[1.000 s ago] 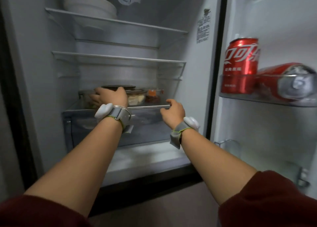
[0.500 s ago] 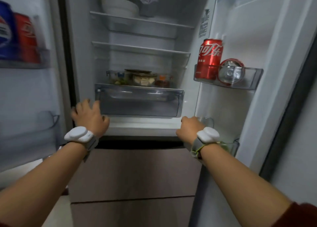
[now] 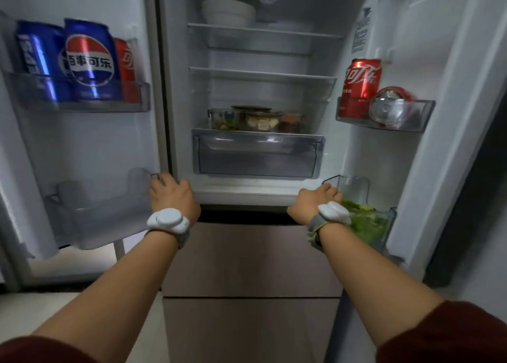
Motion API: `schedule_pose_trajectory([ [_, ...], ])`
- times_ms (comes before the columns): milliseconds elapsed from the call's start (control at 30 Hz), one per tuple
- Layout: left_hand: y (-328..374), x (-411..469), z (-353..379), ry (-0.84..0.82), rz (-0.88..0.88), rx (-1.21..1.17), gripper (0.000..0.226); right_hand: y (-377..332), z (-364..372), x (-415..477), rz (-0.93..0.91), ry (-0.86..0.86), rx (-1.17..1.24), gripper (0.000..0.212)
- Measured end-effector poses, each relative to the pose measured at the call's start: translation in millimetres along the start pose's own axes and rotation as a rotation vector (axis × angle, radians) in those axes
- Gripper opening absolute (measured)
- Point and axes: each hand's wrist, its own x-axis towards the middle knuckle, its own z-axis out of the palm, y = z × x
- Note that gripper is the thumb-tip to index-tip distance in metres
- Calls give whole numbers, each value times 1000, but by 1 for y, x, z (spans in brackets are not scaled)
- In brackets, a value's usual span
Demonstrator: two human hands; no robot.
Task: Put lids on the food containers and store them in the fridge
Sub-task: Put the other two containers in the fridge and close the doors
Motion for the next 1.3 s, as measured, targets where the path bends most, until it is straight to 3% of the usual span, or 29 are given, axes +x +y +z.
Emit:
schedule_pose_trajectory([
  [100, 15, -1, -9, -58, 35, 22, 28, -9, -14, 8, -108, -112, 156, 51],
  [200, 33, 6, -28, -159, 29, -74, 32, -11, -38, 12, -248, -163, 564, 53],
  [300, 45, 13, -41, -248, 54, -302, 36, -12, -62, 5, -299, -42, 910, 45],
  [400, 57, 10, -55, -259, 140, -470, 35, -10, -78, -6, -342, 182, 1059, 33],
  [533, 65, 3, -101, 19, 181, -674, 22, 4, -98, -28, -486, 363, 1226, 20],
  [633, 64, -6, -141, 257, 353, -856, 15, 21, -115, -44, -600, 561, 1243, 17],
  [733, 69, -8, -167, 631, 511, -692, 17, 36, -128, -37, -596, 907, 1171, 21],
  [800, 72, 2, -177, 864, 493, -627, 22, 46, -134, -23, -530, 1149, 1005, 30],
  [867, 72, 20, -175, 980, 402, -578, 26, 56, -141, -8, -442, 1281, 841, 45],
  [967, 79, 43, -157, 985, 486, -439, 32, 64, -141, 22, -332, 1130, 569, 79],
  [1067, 101, 46, -139, 895, 683, -282, 37, 57, -128, 46, -380, 894, 419, 90],
  [1133, 104, 48, -135, 919, 628, -296, 41, 44, -122, 55, -415, 873, 469, 89],
  [1200, 93, 57, -131, 938, 440, -393, 50, 31, -117, 63, -430, 893, 524, 85],
  [1300, 79, 77, -115, 736, 361, -574, 68, 14, -103, 74, -450, 993, 586, 77],
])
